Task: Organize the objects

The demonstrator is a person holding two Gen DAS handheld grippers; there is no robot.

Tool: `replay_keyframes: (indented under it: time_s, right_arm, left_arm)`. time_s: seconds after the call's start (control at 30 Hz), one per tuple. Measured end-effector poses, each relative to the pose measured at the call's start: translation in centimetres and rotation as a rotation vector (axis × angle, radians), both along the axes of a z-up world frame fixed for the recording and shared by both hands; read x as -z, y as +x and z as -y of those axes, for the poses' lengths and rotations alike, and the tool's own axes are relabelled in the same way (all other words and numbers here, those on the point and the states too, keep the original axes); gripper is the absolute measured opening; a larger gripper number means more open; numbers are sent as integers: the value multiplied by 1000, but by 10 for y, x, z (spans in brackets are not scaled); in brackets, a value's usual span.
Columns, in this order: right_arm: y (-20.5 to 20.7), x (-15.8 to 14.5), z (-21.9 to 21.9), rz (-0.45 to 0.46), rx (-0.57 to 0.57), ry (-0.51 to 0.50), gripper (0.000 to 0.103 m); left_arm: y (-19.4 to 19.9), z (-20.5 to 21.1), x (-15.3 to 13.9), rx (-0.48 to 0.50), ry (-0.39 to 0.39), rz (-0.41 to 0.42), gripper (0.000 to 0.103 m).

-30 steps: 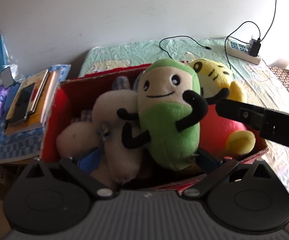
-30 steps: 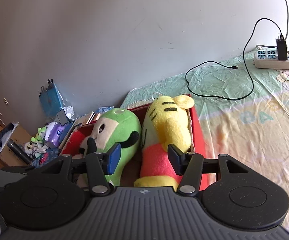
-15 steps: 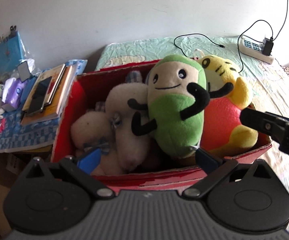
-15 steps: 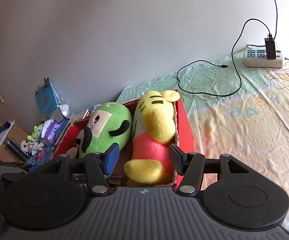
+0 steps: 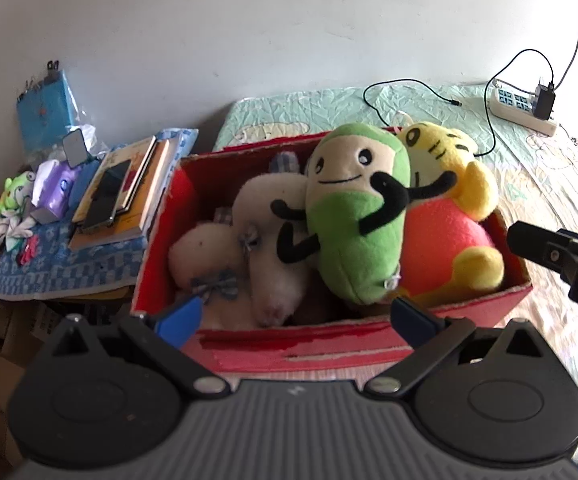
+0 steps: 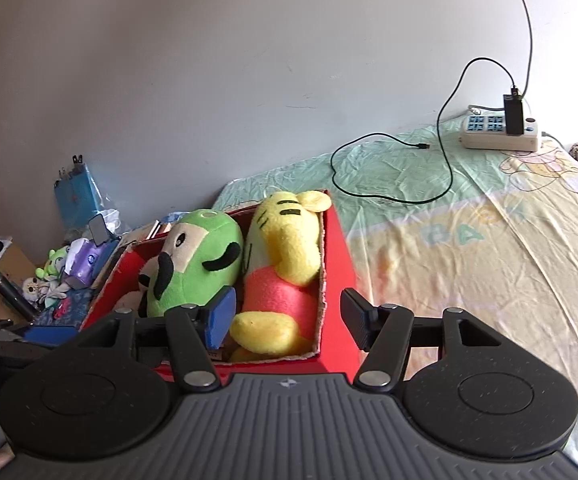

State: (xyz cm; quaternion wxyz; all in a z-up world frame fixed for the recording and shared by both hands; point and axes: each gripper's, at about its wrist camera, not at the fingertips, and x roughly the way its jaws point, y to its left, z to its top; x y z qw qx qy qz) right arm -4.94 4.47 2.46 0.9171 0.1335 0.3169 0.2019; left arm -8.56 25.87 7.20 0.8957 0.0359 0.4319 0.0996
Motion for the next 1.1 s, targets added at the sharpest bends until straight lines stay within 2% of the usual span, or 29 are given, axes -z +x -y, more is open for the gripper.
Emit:
replay_keyframes:
  time_s: [0.17,0.27,0.4,0.6,0.77,0.9,1.0,1.1]
  right_arm:
    - [-7,3,4,-5,41,-81,63]
    - [-9,11,12,-41,71,-109,63]
    - [-7,20,21,-93,128,-150,64]
    - [-8,30,36,-138,214,-201,69]
    - [-12,34,49,-153,268,-248,79]
    - [-9,40,60,-178,299,-284,80]
    - [-9,44,66,-206,314,-294,80]
    - [-7,46,67,-223,334,-327,84]
  left_arm:
    - [-6,9,10,14,-15,-33,101]
    - [-5,15,19,35,-35,-66,101]
    - [-3,29,33,55,-25,-104,101]
    - [3,51,47,99,-24,-154,101]
    - [8,73,58,144,-2,-189,101]
    - [12,82,67,175,-50,-237,101]
    - [13,89,70,180,-42,-247,101]
    - [14,92,72,181,-41,-254,101]
